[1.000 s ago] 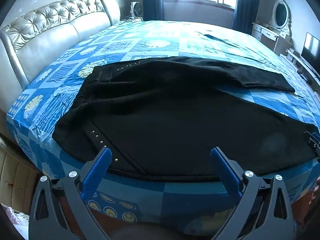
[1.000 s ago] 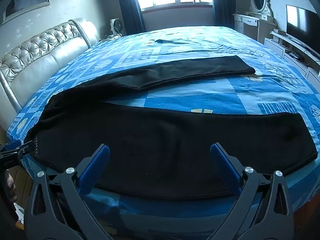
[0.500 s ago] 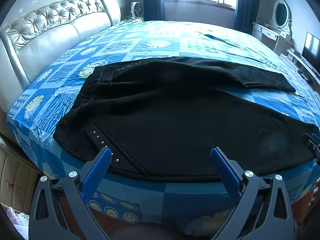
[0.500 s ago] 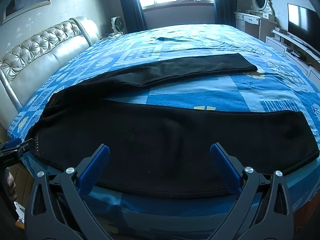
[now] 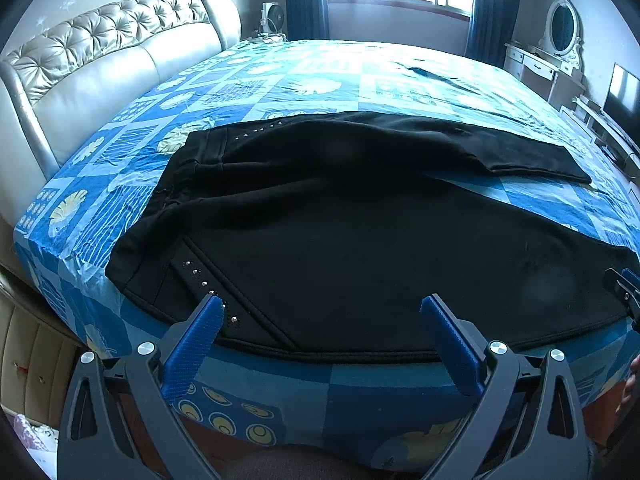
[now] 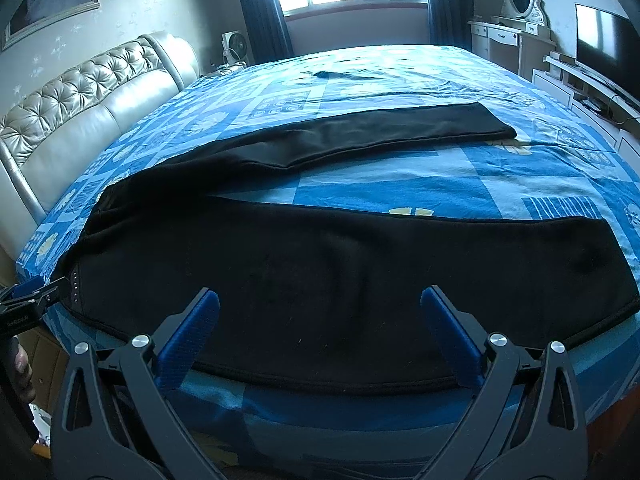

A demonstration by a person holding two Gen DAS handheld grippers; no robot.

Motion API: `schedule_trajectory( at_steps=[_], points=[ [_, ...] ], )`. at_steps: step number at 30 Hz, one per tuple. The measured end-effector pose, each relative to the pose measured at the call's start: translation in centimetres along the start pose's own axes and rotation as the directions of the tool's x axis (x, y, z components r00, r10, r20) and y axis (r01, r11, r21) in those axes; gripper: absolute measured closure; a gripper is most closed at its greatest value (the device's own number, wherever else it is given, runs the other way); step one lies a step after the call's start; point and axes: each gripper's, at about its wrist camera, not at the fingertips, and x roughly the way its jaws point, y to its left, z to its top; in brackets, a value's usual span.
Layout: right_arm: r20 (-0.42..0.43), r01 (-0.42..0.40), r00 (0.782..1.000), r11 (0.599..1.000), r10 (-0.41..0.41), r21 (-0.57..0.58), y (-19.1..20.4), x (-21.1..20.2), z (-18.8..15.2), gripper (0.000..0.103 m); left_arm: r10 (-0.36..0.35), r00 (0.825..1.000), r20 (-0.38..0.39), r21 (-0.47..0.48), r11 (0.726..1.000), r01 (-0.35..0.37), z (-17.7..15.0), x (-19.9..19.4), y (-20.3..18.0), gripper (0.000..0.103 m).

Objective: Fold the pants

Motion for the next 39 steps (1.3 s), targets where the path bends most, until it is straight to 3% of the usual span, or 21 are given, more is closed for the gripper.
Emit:
schedule_trajectory(
  at_steps=[39],
  points=[
    [-0.009, -0.003, 1.000, 1.000, 0.003, -0.006, 0.39, 0.02, -0.05, 0.002, -0.004, 1.000, -0.008, 0.003, 1.000, 0.004, -0.17, 0.10, -0.14, 0.004]
  ],
)
